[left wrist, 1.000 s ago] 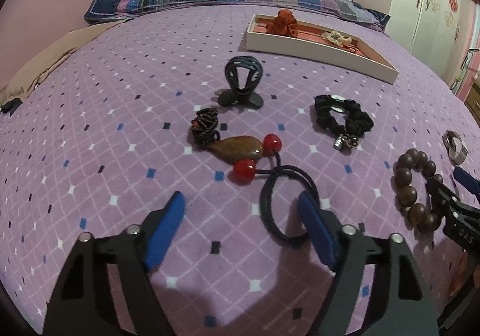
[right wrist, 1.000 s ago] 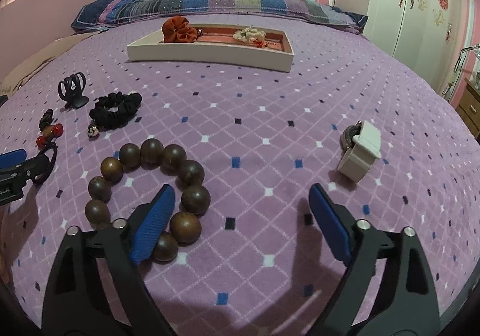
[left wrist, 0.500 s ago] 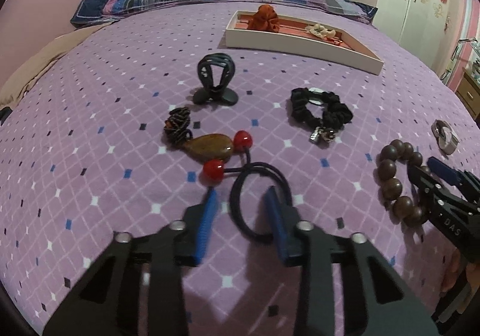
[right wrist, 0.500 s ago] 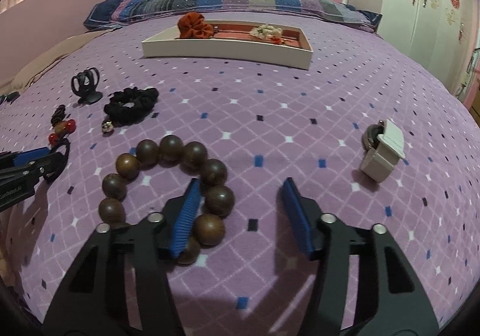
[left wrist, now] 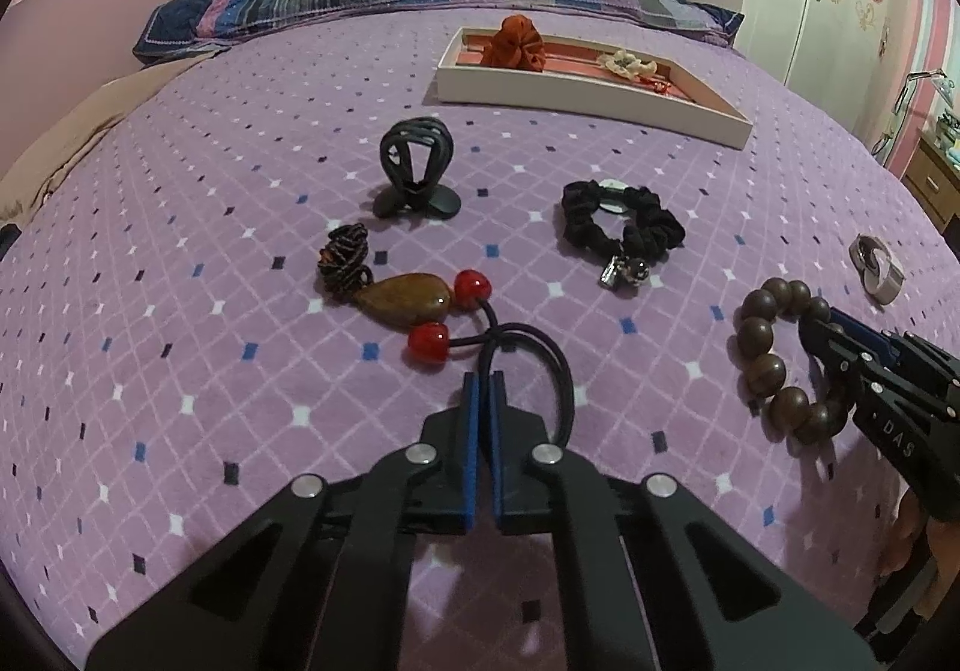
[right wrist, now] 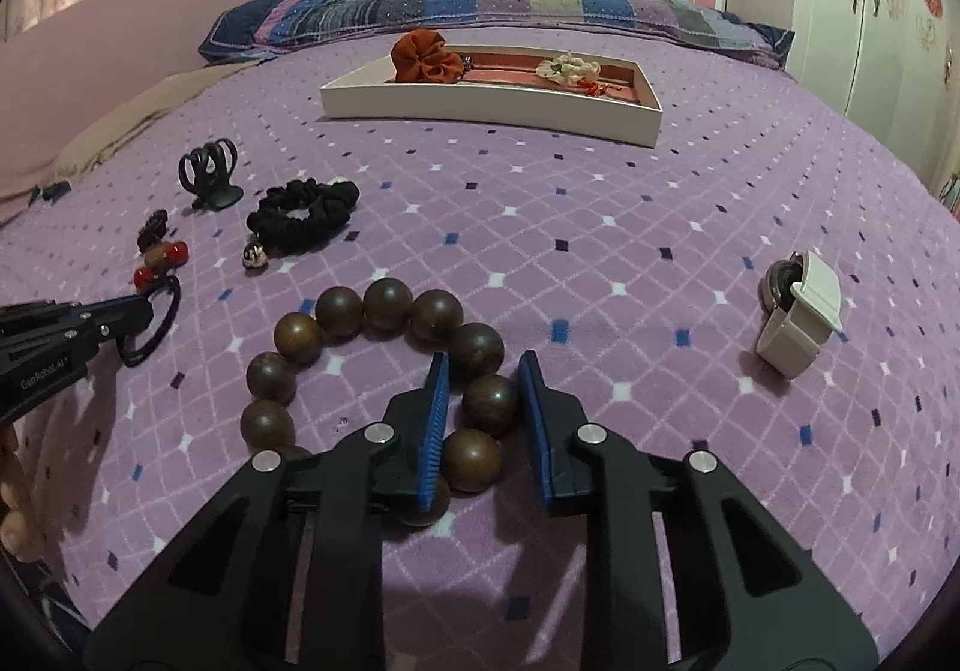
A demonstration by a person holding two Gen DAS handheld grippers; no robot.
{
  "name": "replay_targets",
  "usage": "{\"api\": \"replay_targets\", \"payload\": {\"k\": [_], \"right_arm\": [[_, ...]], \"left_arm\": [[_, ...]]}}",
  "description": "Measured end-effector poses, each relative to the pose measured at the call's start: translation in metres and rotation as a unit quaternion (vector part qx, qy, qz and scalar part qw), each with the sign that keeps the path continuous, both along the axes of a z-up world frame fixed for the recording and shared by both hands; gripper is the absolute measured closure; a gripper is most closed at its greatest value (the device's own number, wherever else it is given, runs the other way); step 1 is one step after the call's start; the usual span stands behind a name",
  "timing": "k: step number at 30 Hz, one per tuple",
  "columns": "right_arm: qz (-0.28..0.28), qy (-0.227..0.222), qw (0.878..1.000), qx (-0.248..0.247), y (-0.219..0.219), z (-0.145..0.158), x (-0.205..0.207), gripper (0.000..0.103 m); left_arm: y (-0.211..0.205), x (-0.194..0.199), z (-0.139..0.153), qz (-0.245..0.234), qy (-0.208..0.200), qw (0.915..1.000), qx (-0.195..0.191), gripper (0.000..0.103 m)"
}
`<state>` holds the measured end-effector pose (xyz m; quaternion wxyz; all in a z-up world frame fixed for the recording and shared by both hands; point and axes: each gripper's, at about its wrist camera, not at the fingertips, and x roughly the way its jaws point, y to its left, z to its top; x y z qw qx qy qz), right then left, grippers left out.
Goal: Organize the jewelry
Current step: 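Carry the black elastic and wooden bead bracelet over the tray with both tools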
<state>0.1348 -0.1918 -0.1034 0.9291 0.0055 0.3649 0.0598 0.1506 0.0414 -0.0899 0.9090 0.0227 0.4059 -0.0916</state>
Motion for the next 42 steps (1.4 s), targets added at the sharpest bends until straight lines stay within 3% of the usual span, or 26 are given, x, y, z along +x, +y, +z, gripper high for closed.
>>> {"api": "replay_targets", "payload": {"k": [25, 34, 42], "right_arm": [[-0.012, -0.028, 0.999, 0.012, -0.014, 0.017, -0.005, 0.083], [-0.006, -0.034, 0.999, 0.007, -0.02, 0.033, 0.007, 0.083], [0.0, -0.035, 0.999, 0.006, -0.023, 0.045, 0.032, 0.084]], "left_arm": [[0.016, -0.017, 0.033, 0.018, -0.037, 0.9987, -0.029, 0.1], [0.028, 0.0, 0.057, 0.038, -0.052, 0.9971, -0.041, 0.1], [0.012, 0.029, 0.089, 0.016, -0.074, 0.9967, -0.03, 0.1]]}}
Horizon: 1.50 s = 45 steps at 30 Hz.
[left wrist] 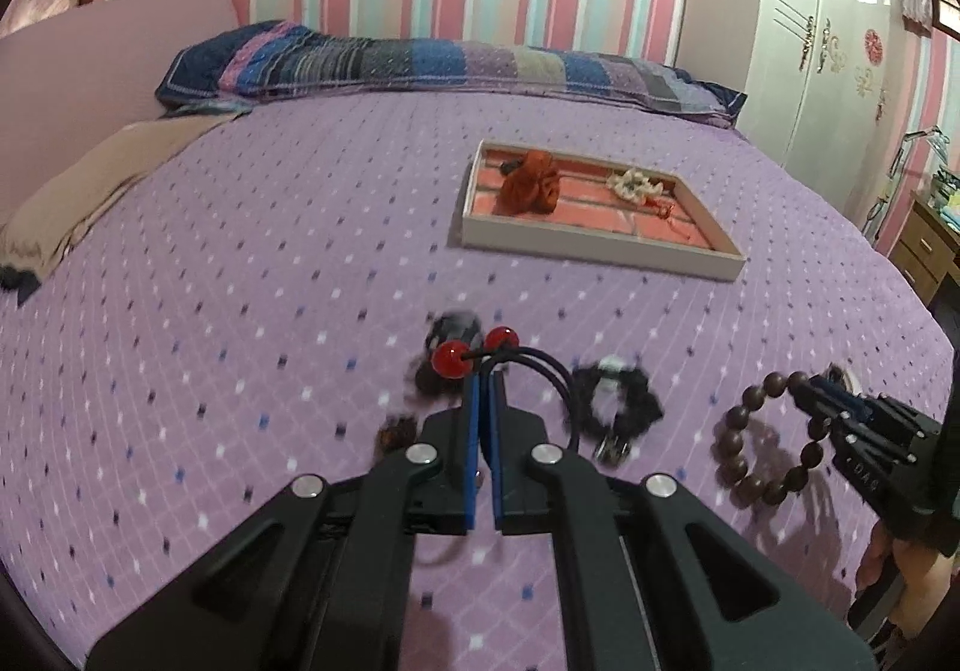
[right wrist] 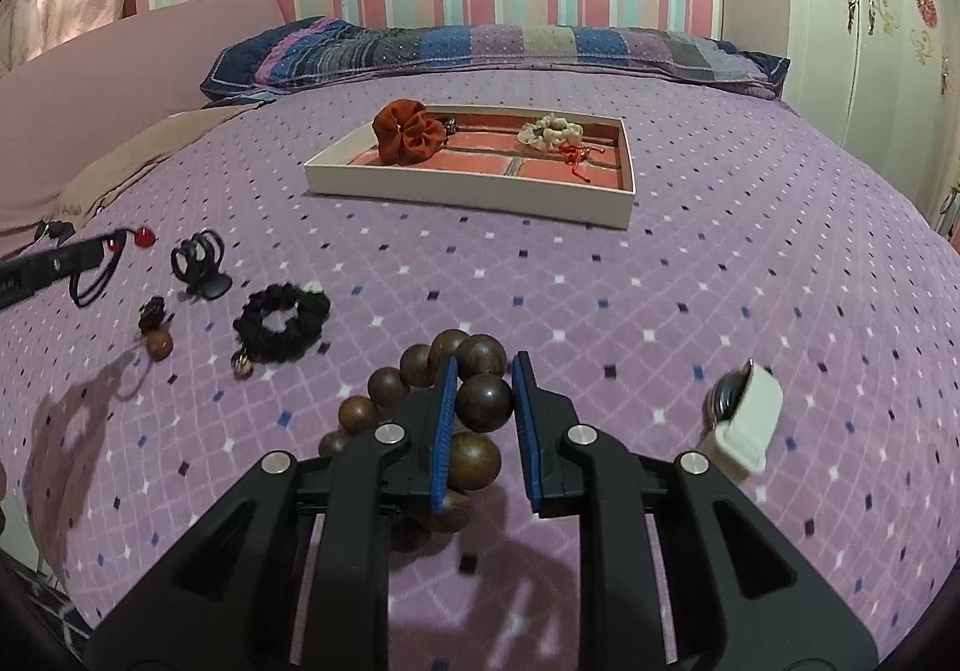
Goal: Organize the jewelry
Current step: 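Carry the black elastic and wooden bead bracelet over the tray with both tools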
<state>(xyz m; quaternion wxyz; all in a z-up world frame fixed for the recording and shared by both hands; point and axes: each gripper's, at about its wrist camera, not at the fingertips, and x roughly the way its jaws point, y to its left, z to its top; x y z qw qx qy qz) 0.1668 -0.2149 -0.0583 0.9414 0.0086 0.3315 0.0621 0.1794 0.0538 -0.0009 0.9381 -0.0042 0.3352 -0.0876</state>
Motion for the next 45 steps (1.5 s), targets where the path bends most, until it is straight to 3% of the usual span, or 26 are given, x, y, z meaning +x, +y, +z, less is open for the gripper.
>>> {"api": "replay_targets", "payload": {"k": [12, 17, 24, 36, 45], "right_arm": [[0.0, -0.02, 1.0, -0.014, 0.003, 0.042, 0.077, 0.084], [-0.014, -0.035, 0.999, -0.021, -0.001, 0.064, 0.123, 0.084], [-0.041, -0.034, 0.999, -0.01, -0.017, 0.08, 0.2, 0.084], [-0.076, -0.011, 0.997, 0.0, -0.042, 0.054, 0.309, 0.084], [-0.119, 0.049, 0.992, -0.013, -0.065, 0.006, 0.329, 0.083]], "left_arm": [[-0.036, 0.094, 0.025, -0.032, 0.014, 0.9993, -0.014, 0.1], [-0.05, 0.143, 0.03, -0.033, 0.027, 0.9988, -0.025, 0.1], [-0.078, 0.211, 0.029, -0.034, 0.04, 0.9985, -0.012, 0.1], [-0.137, 0.313, -0.019, -0.052, 0.085, 0.9947, 0.027, 0.1], [-0.143, 0.361, -0.057, -0.036, 0.109, 0.9913, 0.064, 0.1]]}}
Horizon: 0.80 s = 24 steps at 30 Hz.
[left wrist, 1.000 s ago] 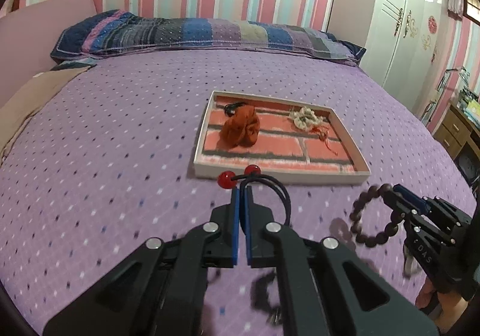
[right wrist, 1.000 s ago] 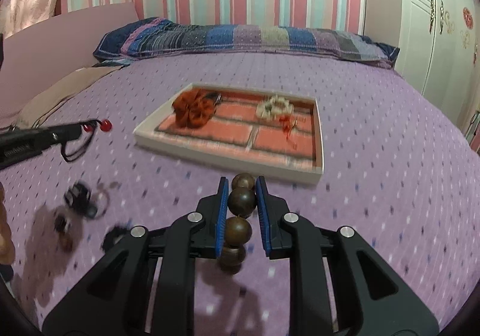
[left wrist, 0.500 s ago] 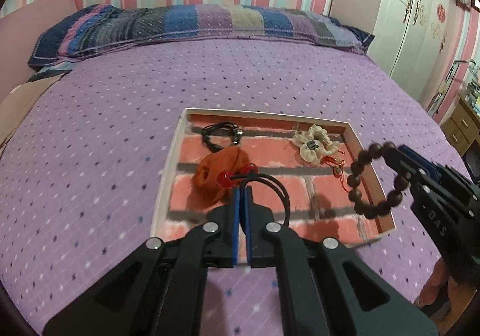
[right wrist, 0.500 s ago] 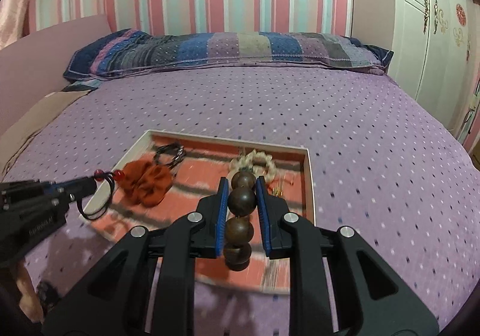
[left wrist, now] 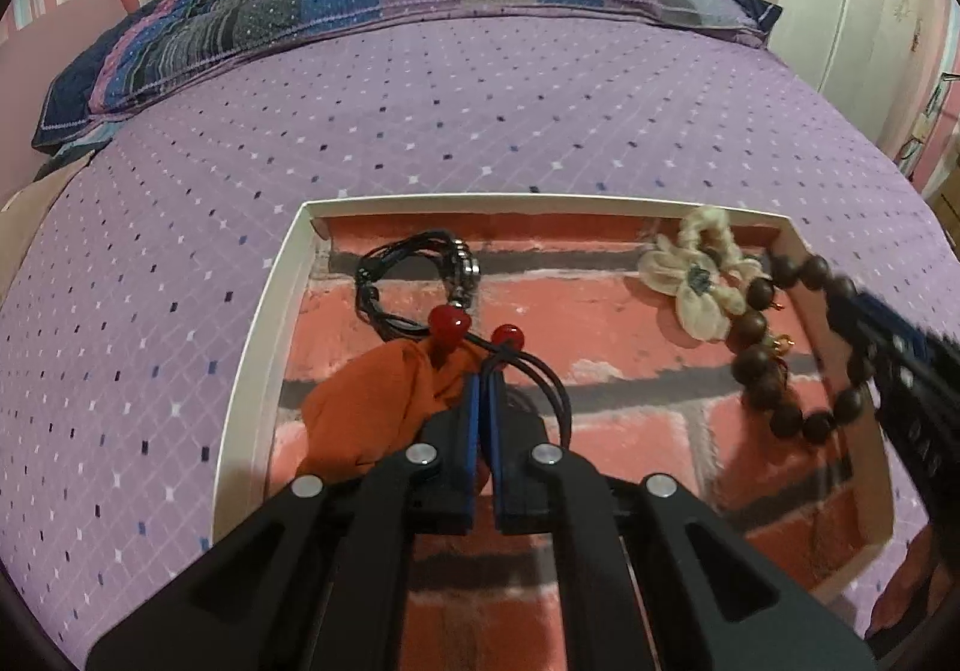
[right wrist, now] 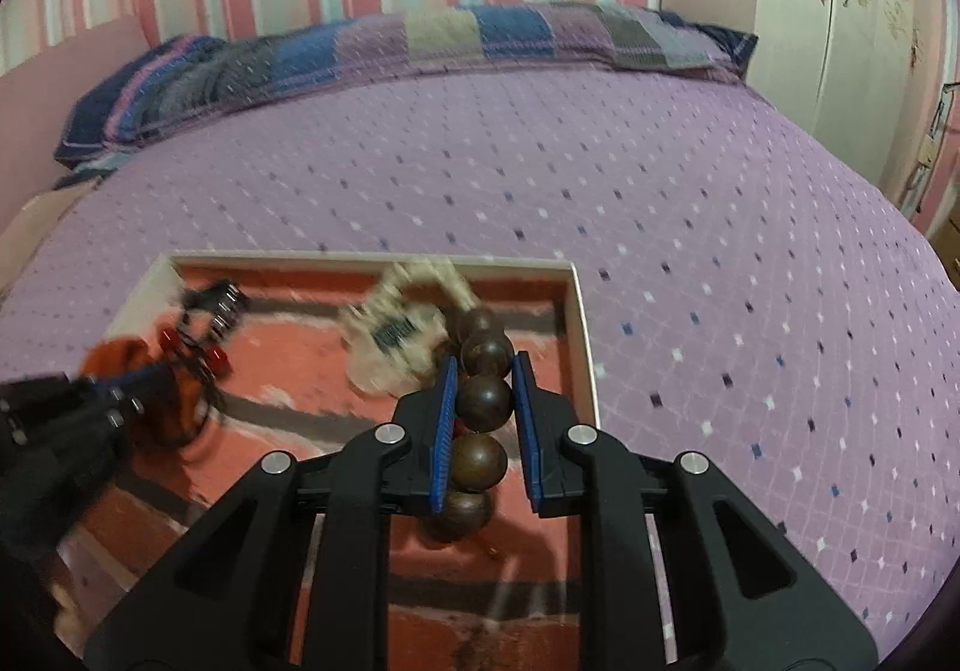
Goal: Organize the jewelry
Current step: 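Carry the black elastic and wooden bead bracelet over the tray with both tools, then open both tools to drop the elastic and bead bracelet in the tray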
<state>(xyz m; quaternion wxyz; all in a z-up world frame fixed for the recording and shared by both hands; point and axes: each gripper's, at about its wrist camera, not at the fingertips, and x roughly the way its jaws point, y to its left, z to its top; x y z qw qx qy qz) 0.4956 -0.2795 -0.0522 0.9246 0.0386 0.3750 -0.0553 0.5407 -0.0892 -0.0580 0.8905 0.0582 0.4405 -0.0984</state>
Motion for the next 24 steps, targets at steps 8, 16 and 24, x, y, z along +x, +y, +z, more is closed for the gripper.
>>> {"api": "replay_targets", "payload": {"k": [8, 16, 24], "right_arm": [[-0.018, 0.068, 0.997, 0.008, 0.001, -0.032, 0.016, 0.083], [-0.014, 0.095, 0.995, -0.014, 0.007, -0.037, 0.024, 0.083], [0.005, 0.087, 0.996, 0.009, 0.005, -0.02, 0.018, 0.052]], "left_arm": [[0.006, 0.022, -0.011, 0.012, 0.012, 0.9997, 0.017, 0.1], [0.011, 0.027, -0.017, 0.011, 0.022, 0.9996, 0.016, 0.098], [0.015, 0.01, -0.001, 0.005, 0.024, 0.9996, 0.014, 0.062]]}}
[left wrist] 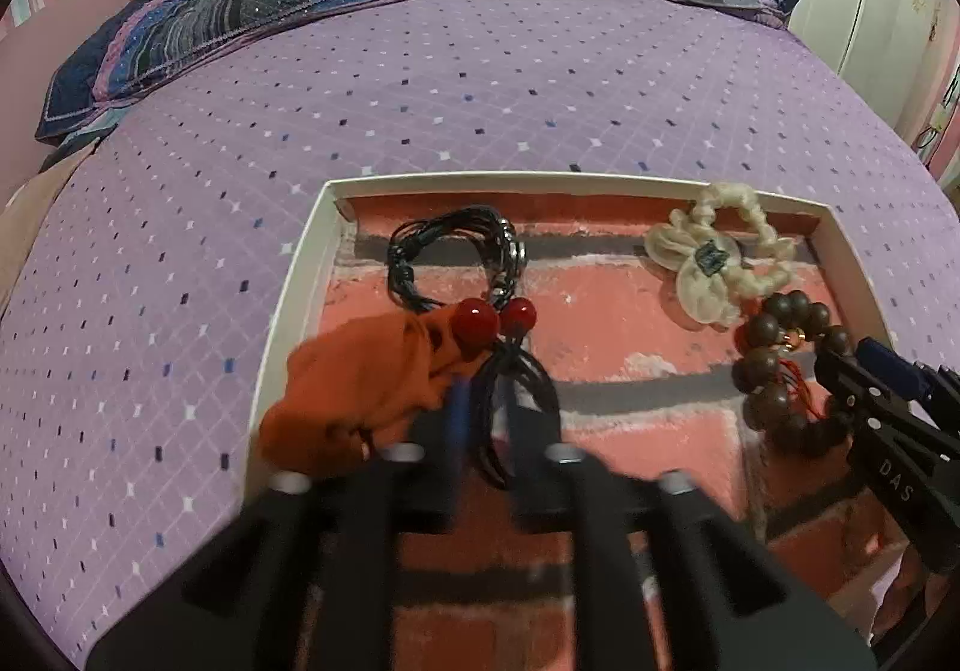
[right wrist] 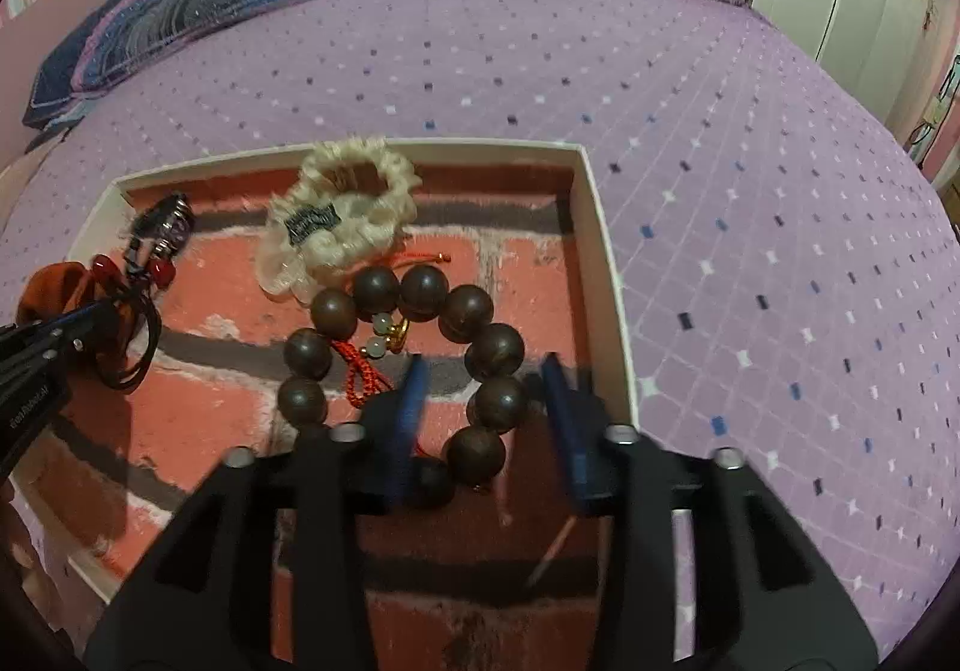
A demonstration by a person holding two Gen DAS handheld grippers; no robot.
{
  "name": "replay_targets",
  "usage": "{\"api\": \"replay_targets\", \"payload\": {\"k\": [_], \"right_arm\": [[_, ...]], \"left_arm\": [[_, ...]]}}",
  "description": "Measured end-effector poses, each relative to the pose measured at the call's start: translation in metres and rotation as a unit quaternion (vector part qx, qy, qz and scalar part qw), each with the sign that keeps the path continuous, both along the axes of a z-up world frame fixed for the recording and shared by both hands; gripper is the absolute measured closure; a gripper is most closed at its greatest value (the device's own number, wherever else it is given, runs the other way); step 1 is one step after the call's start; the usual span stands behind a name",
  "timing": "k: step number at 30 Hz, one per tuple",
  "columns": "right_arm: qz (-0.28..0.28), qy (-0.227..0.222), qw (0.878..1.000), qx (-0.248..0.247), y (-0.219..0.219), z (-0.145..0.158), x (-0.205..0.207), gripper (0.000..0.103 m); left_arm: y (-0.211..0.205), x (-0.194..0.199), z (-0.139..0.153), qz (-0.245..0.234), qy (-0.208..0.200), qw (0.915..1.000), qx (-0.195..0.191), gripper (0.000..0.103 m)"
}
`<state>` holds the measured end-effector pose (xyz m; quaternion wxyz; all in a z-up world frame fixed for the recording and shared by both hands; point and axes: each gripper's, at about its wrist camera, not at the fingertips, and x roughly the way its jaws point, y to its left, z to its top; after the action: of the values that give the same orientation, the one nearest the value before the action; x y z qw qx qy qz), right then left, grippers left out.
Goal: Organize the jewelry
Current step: 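Open both tools to drop the elastic and bead bracelet in the tray, then withdraw both tools from the tray back over the bed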
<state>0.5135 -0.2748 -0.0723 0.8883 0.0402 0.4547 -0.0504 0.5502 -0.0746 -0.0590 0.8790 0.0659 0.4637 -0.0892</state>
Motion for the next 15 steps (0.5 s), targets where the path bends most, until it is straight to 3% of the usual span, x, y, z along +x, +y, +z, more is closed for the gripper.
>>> {"api": "replay_targets", "payload": {"k": [2, 4, 7, 9, 15], "right_arm": [[0.009, -0.007, 1.0, 0.004, 0.0, 0.009, -0.007, 0.047], [0.011, -0.021, 1.0, 0.006, -0.002, 0.023, -0.016, 0.041], [-0.005, -0.049, 0.999, 0.016, -0.013, 0.048, -0.033, 0.02], [-0.019, -0.066, 0.997, 0.026, -0.023, 0.066, -0.047, 0.009], [-0.051, -0.104, 0.993, 0.025, -0.037, 0.104, -0.096, 0.004]], "left_arm": [[0.002, -0.01, 0.011, 0.0, -0.023, 0.9997, 0.004, 0.048], [0.005, -0.017, 0.023, -0.007, -0.027, 0.9996, -0.007, 0.048], [0.014, -0.029, 0.044, -0.005, -0.037, 0.9991, -0.021, 0.044], [0.023, -0.04, 0.063, -0.005, -0.049, 0.9985, -0.026, 0.031], [0.073, -0.094, 0.131, 0.003, -0.119, 0.9924, -0.032, 0.017]]}}
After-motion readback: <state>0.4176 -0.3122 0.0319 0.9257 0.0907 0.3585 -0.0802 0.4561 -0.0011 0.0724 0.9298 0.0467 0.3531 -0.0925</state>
